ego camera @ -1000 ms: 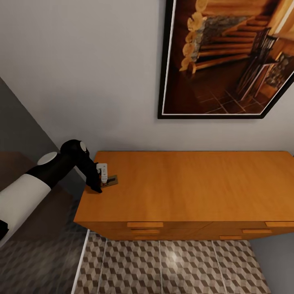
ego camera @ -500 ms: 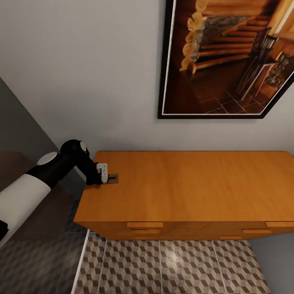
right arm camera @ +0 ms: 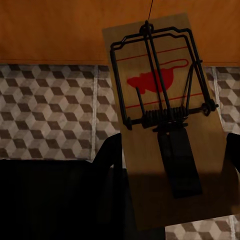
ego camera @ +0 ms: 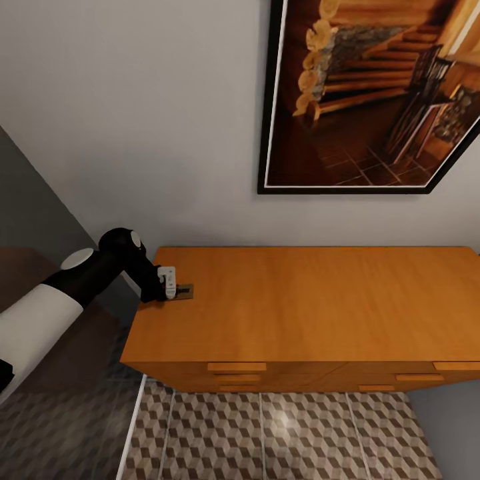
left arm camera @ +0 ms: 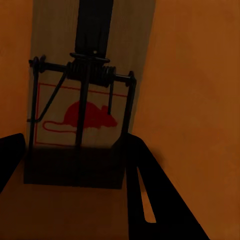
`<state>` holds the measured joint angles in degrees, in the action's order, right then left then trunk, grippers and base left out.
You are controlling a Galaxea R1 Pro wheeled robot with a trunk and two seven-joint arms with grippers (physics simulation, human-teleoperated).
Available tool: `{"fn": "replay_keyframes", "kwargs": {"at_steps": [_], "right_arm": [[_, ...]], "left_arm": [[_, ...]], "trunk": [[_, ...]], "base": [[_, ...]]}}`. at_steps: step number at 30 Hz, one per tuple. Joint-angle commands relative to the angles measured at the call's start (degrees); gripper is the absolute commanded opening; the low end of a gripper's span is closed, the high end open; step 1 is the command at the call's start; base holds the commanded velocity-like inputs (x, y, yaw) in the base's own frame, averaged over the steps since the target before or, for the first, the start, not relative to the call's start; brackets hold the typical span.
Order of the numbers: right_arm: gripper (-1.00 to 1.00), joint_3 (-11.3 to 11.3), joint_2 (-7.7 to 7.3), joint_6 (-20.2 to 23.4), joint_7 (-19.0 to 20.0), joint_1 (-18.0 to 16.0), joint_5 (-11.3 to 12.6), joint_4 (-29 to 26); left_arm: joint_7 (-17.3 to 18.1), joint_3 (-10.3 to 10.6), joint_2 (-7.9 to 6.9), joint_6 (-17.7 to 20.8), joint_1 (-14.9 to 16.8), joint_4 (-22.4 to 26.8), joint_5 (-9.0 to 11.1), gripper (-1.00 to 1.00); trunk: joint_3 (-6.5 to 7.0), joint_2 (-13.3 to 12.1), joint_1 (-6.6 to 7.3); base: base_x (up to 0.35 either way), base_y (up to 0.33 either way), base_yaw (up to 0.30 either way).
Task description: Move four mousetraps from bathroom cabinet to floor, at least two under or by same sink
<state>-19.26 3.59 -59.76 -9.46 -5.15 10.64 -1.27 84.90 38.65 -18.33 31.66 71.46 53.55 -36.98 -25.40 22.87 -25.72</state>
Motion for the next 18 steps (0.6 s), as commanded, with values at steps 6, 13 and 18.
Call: {"fn": "replay_keyframes", "kwargs": {"at_steps": [6, 13, 18], "right_arm": [[-1.0, -0.51, 0.01, -0.18, -0.03, -0.03, 0.52, 0.04], [-1.0, -0.51, 0.01, -0.18, -0.03, -0.03, 0.52, 0.04], [-1.0, -0.51, 0.01, -0.18, -0.03, -0.03, 0.52, 0.04]], "left_arm": [[0.08, 0.03, -0.04, 0.24, -0.71, -0.83, -0.43, -1.0], [0.29, -0.17, -0.04, 0.31, -0.71, -0.28, -0.46, -1.0], [0.45, -0.45, -0.04, 0.43, -0.71, 1.28, -0.44, -1.0]], "trunk": [[-0.1, 0.05, -0.06], [-0.1, 0.05, -0.06], [-0.1, 0.05, -0.06]], "base": [[0.0, 0.0, 0.0], [0.0, 0.0, 0.0], [0.0, 0.0, 0.0]]}}
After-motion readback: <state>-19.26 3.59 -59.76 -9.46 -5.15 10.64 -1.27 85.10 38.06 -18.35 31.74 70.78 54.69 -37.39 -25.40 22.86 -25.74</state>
